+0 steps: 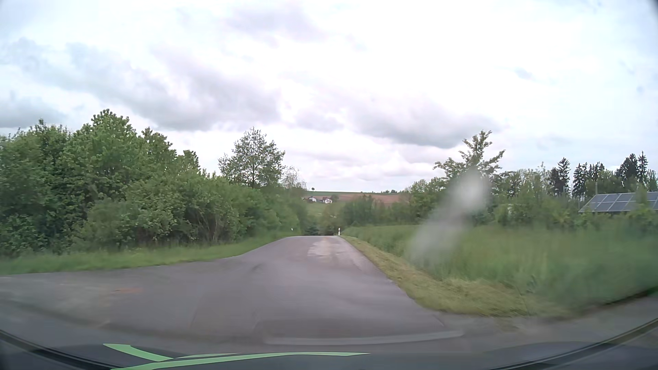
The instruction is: Follow the waypoints while adhering to traffic rules and regulations
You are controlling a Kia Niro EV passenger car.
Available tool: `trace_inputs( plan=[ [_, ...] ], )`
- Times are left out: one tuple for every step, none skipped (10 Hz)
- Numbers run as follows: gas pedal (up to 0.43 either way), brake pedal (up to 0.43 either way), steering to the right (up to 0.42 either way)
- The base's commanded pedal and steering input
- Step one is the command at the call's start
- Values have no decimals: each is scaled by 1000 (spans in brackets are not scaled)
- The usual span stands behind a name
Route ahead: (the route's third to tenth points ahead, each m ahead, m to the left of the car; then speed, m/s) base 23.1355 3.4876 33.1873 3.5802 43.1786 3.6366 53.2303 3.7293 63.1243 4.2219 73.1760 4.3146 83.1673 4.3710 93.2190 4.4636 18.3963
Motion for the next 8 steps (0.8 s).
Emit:
trace_inputs(
  plan=[
    [0,0,0],
    [0,0,0],
    [0,0,0],
    [0,0,0],
    [0,0,0],
    [0,0,0],
    [0,0,0],
    [0,0,0]
  ],
)
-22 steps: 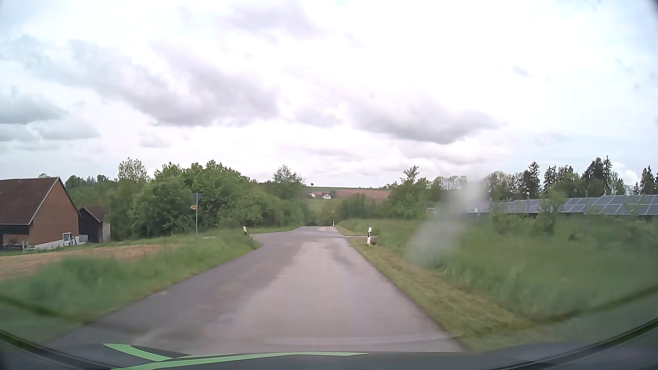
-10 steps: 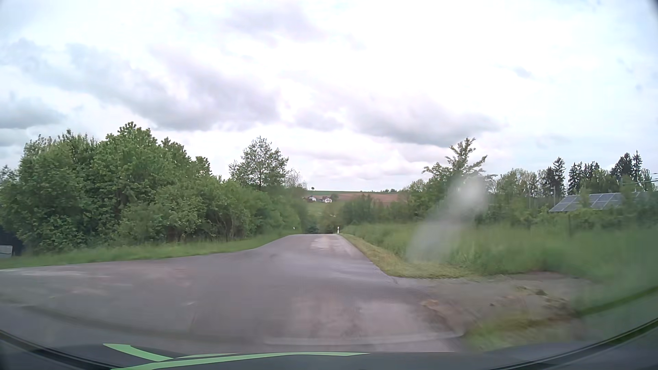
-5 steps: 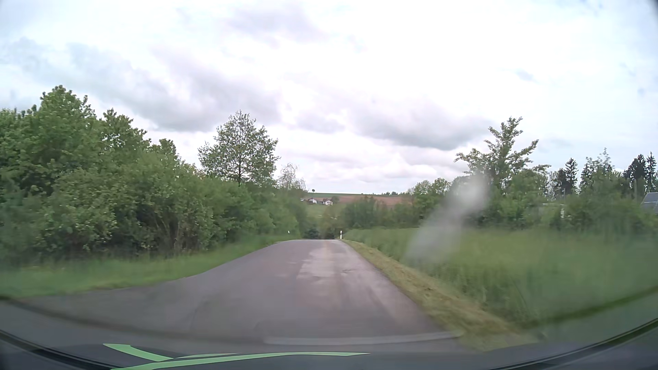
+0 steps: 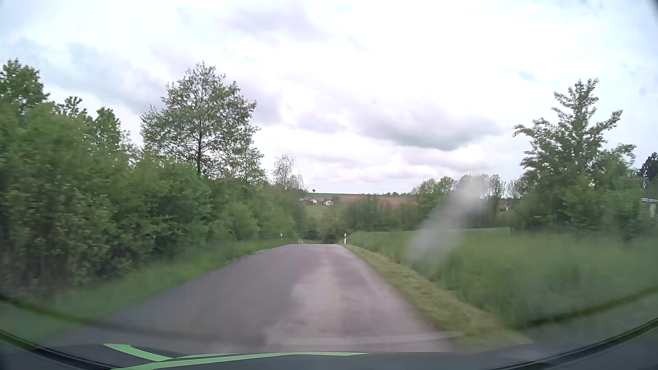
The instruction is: Follow the waypoints while adhering to traffic rules and regulations
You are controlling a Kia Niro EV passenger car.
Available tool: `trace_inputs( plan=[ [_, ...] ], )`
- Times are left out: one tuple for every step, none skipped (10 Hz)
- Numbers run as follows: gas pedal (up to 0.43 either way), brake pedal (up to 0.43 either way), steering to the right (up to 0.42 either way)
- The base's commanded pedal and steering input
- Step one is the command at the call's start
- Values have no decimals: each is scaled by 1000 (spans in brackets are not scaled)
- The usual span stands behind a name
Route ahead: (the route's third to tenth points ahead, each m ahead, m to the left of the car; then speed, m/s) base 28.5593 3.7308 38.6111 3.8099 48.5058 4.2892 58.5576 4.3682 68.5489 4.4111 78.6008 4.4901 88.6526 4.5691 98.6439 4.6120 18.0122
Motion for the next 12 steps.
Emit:
trace_inputs(
  plan=[
    [0,0,0],
    [0,0,0],
    [0,0,0],
    [0,0,0],
    [0,0,0],
    [0,0,0],
    [0,0,0],
    [0,0,0],
    [0,0,0],
    [0,0,0],
    [0,0,0],
    [0,6,-1]
  ],
)
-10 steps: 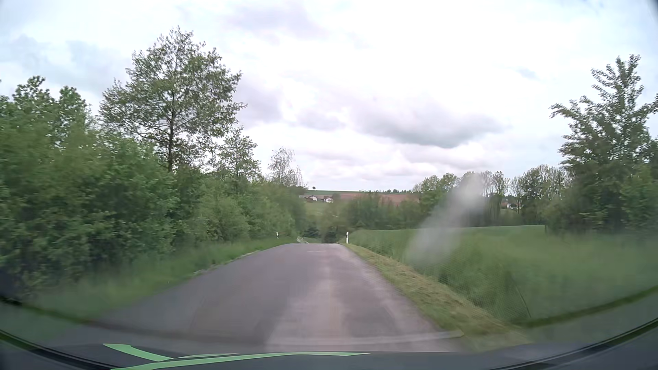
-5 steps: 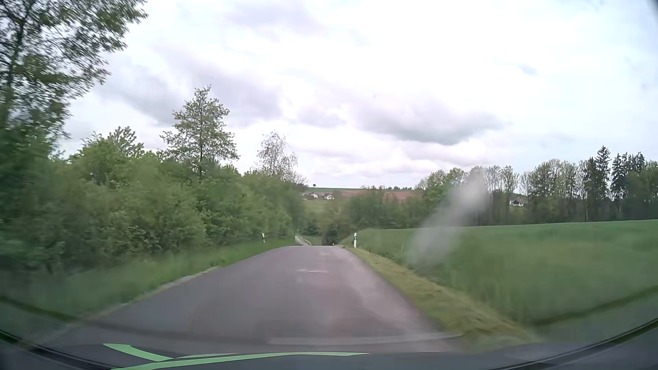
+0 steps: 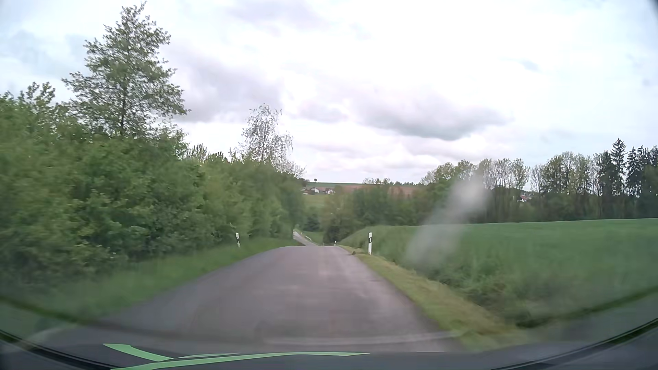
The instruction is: Follow the waypoints while adhering to traffic rules and regulations
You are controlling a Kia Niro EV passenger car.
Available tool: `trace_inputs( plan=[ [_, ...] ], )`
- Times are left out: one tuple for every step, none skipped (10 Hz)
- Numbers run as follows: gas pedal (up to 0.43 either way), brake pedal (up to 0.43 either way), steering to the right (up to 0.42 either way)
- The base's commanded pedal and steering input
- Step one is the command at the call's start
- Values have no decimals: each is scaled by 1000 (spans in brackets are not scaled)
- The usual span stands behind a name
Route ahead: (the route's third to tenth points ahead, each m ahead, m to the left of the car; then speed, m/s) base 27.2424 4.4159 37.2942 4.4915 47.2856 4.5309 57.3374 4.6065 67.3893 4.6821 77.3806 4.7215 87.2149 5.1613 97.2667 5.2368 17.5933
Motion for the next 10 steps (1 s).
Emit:
trace_inputs(
  plan=[
    [0,6,0],
    [0,6,-1],
    [0,12,-1],
    [0,12,-1],
    [0,18,0],
    [0,18,0],
    [0,18,0],
    [0,24,0],
    [0,24,0],
    [0,24,1]
  ],
)
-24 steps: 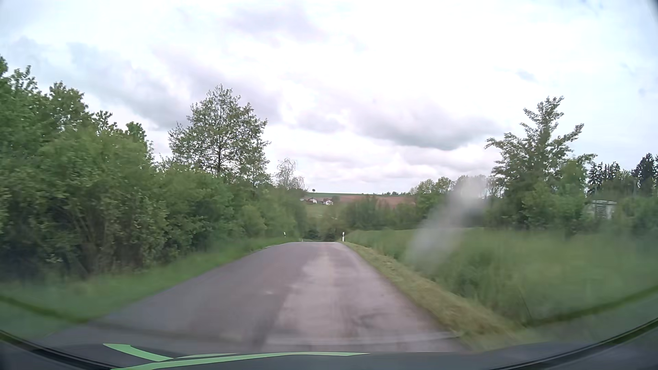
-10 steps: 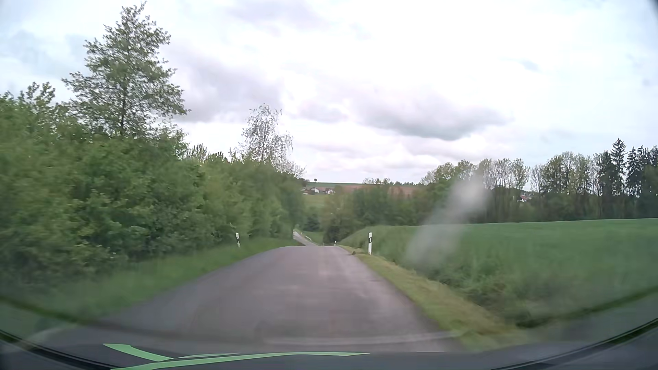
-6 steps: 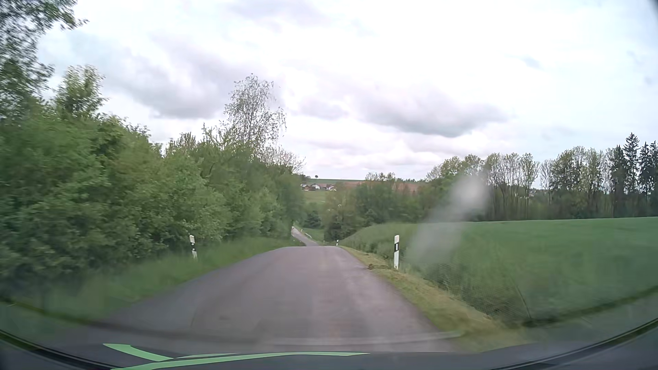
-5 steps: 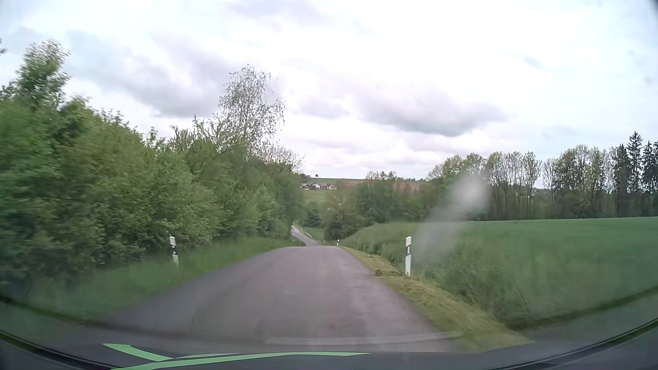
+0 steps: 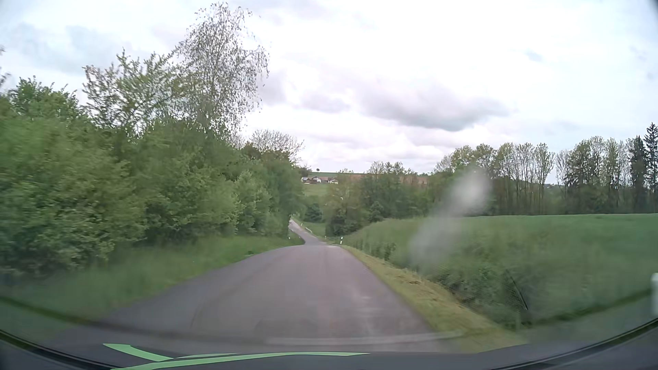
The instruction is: Follow the waypoints while adhering to traffic rules and regulations
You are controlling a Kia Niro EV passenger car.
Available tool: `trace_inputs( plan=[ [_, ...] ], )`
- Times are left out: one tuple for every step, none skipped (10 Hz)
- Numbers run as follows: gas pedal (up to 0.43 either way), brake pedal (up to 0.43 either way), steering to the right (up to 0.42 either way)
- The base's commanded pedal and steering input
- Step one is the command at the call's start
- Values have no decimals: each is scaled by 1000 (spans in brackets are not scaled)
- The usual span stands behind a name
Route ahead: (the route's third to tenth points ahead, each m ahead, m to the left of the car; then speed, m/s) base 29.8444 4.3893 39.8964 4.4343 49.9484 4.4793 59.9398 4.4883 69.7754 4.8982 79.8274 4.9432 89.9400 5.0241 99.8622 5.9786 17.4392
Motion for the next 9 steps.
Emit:
trace_inputs(
  plan=[
    [0,24,2],
    [0,37,2],
    [0,49,3],
    [0,61,3],
    [0,67,3],
    [0,73,3],
    [0,79,3],
    [0,79,3],
    [0,79,1]
  ],
)
